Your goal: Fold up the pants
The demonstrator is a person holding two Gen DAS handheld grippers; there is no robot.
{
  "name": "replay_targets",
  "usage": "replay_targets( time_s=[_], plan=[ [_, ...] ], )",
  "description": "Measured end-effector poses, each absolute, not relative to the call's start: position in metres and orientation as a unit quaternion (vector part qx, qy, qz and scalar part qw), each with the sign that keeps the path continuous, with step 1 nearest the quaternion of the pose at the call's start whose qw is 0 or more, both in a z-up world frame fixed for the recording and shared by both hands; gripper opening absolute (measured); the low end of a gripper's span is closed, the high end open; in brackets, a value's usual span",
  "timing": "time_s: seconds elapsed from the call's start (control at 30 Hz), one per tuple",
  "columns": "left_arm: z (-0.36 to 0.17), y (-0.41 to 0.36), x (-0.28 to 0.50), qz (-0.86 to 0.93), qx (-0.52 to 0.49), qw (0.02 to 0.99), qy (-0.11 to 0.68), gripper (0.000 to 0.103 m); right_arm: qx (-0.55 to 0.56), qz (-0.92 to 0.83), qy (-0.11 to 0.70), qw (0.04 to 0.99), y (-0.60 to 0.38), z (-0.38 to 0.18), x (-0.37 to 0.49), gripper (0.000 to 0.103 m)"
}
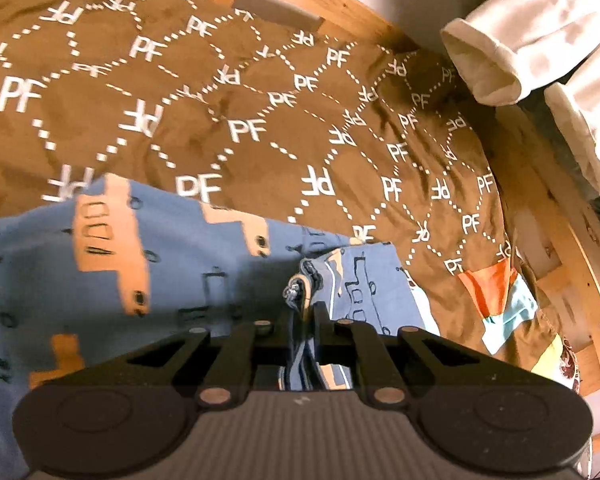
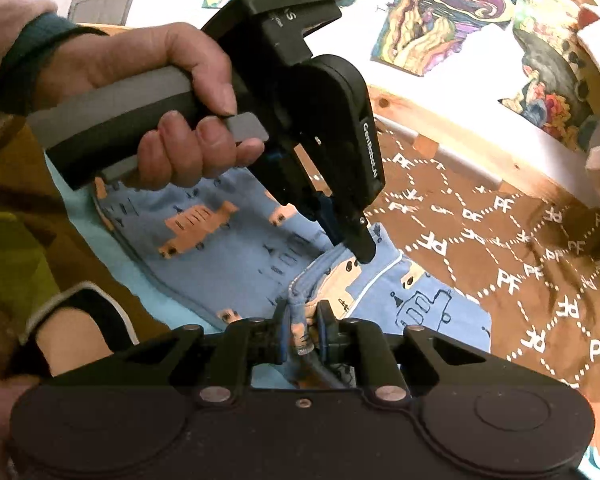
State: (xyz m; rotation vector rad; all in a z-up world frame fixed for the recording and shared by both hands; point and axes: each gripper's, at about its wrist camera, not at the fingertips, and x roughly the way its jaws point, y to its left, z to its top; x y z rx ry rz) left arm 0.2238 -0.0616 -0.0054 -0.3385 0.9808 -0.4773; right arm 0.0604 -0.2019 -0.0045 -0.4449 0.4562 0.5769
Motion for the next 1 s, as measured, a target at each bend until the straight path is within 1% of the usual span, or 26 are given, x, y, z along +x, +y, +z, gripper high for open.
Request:
replay_targets(
  time_s=[0.37, 0.7, 0.9, 0.97, 1.0],
  plan=[
    [-0.017, -0.012, 0.216, -0.208, -0.169, 0.845, 0.463, 0.010, -0.236, 0.335, 0.234, 0.882, -0.162, -0.004, 0.064, 0.014],
    [-0.013, 0.018, 0.207, -0.193, -0.167, 0.855, 0.451, 0.010, -0.240, 0.361, 0.236, 0.870, -0.133, -0.004, 0.065, 0.014],
    [-0.025, 0.025, 0.206, -0.180, -0.150, 0.857, 0.459, 0.011, -0.241, 0.377, 0.251, 0.858, -0.117, -0.012, 0.070, 0.014],
    [-0.027, 0.027, 0.205, -0.180, -0.154, 0.856, 0.460, 0.016, -0.239, 0.385, 0.267, 0.850, -0.114, -0.017, 0.073, 0.022],
    [-0.027, 0.029, 0.203, -0.173, -0.154, 0.858, 0.458, 0.020, -0.236, 0.390, 0.268, 0.849, -0.115, -0.017, 0.072, 0.025]
  ],
)
